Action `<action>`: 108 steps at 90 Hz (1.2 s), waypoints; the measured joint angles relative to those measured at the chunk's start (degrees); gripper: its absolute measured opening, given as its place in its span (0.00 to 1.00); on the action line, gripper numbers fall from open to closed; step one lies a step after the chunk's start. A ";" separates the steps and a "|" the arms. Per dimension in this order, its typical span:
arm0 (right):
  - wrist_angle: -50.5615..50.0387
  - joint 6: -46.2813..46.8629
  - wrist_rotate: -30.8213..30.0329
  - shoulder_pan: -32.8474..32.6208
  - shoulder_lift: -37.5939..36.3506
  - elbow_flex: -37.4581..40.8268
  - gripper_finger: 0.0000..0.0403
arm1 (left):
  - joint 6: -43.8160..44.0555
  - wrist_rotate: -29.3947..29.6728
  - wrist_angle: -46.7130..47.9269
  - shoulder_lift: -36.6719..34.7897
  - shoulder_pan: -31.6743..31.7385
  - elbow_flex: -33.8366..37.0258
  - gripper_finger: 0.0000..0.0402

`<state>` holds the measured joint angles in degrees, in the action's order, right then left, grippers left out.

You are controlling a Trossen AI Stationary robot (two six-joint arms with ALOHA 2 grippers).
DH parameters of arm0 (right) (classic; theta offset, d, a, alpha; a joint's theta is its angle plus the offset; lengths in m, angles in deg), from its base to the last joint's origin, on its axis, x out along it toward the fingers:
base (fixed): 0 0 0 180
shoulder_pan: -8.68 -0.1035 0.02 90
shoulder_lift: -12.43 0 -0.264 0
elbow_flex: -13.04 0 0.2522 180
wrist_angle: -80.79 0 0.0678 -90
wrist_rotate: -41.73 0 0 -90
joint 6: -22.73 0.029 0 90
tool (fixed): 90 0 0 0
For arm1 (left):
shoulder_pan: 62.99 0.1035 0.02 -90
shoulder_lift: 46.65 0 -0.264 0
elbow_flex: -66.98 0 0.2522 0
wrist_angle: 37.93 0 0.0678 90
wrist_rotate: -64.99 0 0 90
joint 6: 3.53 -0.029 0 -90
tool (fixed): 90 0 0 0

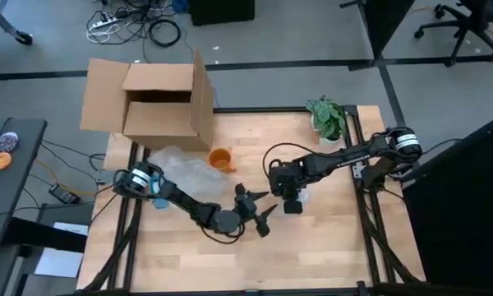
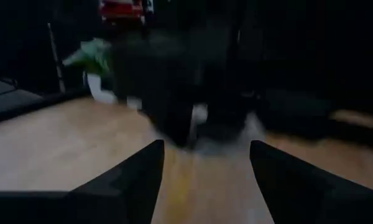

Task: Wrap mug
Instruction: Wrap the yellow mug using the transparent bubble wrap

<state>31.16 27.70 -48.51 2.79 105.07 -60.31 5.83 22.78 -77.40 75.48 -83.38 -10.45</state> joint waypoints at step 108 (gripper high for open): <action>1.80 2.93 0.13 -0.33 0.02 -0.09 0.18 | -3.45 11.83 22.97 -8.83 -3.15 -2.87 0.56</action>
<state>32.96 30.63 -48.38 2.46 105.10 -60.40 2.37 34.61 -54.43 66.65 -86.53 -13.33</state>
